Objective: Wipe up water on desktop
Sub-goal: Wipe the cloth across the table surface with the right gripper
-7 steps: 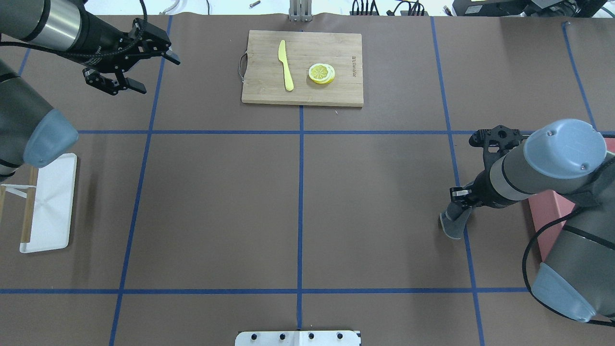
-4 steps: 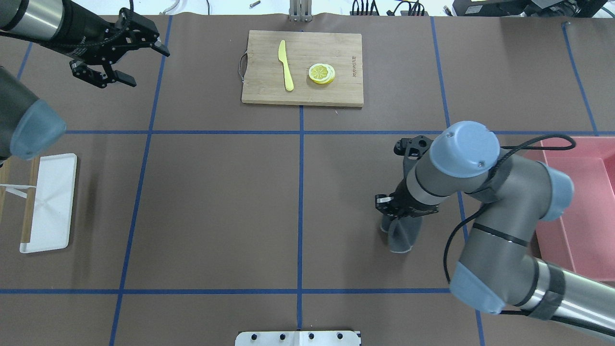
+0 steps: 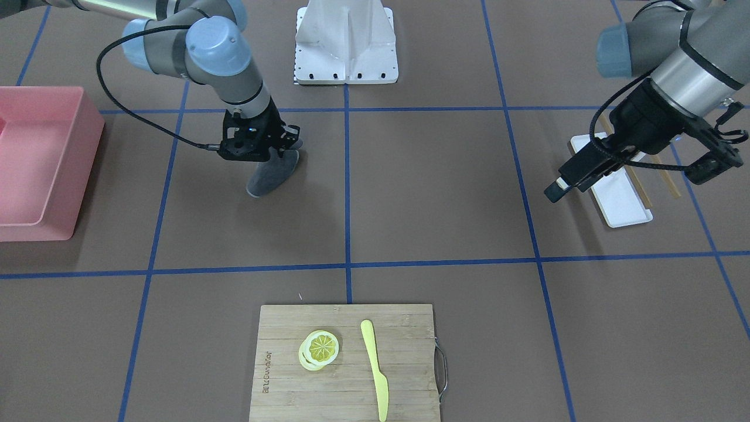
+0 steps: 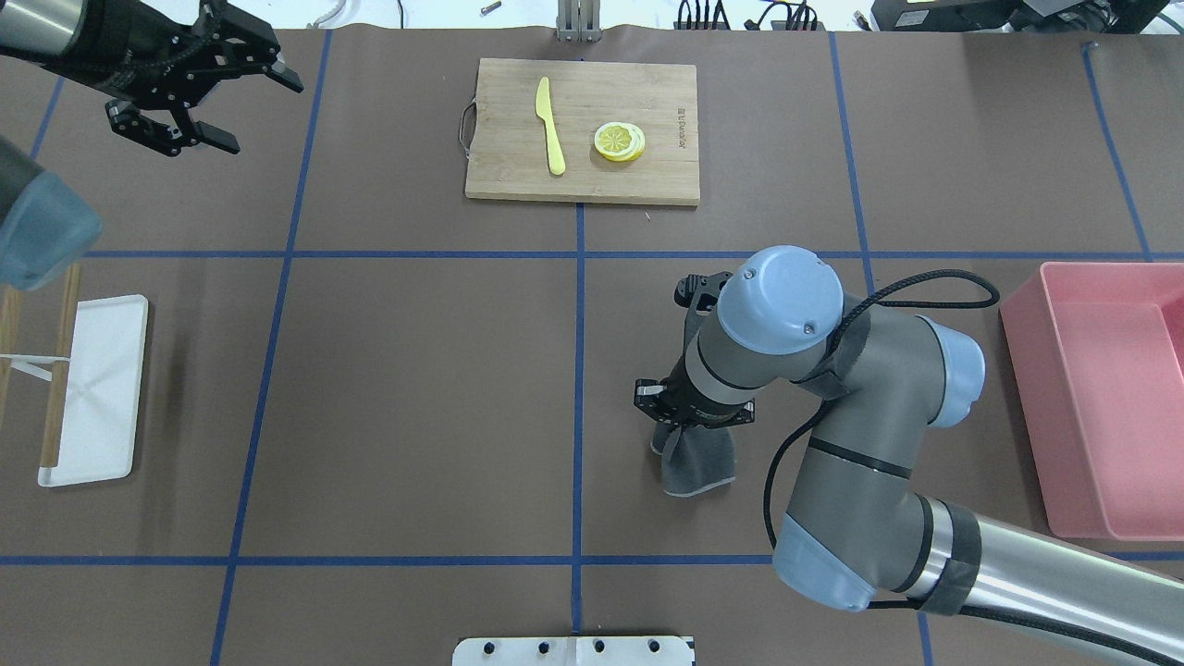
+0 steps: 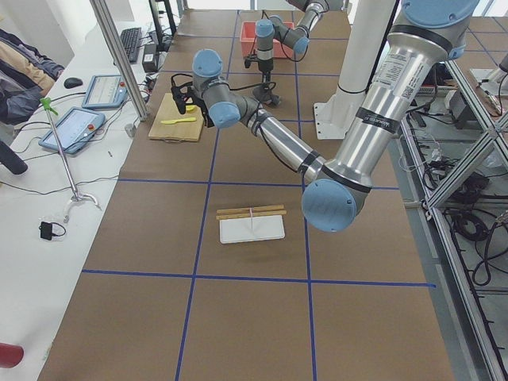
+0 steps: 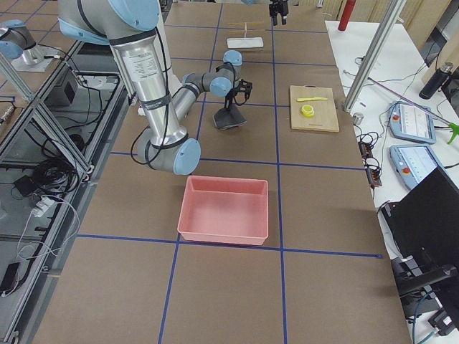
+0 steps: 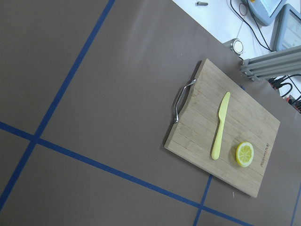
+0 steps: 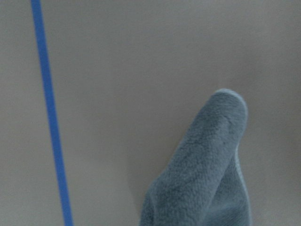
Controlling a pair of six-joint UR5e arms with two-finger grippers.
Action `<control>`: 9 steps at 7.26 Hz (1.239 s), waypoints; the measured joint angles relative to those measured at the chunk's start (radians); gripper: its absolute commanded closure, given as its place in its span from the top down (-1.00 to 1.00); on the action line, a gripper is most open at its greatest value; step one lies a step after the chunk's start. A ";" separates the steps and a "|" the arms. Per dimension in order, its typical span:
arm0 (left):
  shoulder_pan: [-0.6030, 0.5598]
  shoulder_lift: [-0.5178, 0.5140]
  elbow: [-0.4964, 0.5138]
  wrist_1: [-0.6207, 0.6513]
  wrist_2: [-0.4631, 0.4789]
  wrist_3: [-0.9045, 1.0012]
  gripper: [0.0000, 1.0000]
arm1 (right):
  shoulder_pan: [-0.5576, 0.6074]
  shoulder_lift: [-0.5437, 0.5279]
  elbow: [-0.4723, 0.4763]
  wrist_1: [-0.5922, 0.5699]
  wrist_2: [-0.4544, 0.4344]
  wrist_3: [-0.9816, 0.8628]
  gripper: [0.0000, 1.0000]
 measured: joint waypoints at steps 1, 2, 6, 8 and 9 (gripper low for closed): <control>-0.016 0.023 0.006 0.001 0.001 0.061 0.95 | 0.058 -0.117 0.061 0.001 0.038 -0.099 -1.00; -0.040 0.046 0.016 0.001 0.001 0.130 0.95 | 0.097 -0.204 0.108 0.001 0.059 -0.174 -1.00; -0.143 0.187 0.027 0.002 -0.002 0.460 0.95 | 0.000 -0.041 0.055 -0.005 0.039 -0.051 -1.00; -0.163 0.222 0.037 0.002 0.004 0.556 0.95 | -0.046 0.074 0.014 -0.006 0.007 0.074 -1.00; -0.171 0.237 0.042 0.002 0.005 0.596 0.95 | -0.030 0.040 0.039 -0.006 0.008 0.079 -1.00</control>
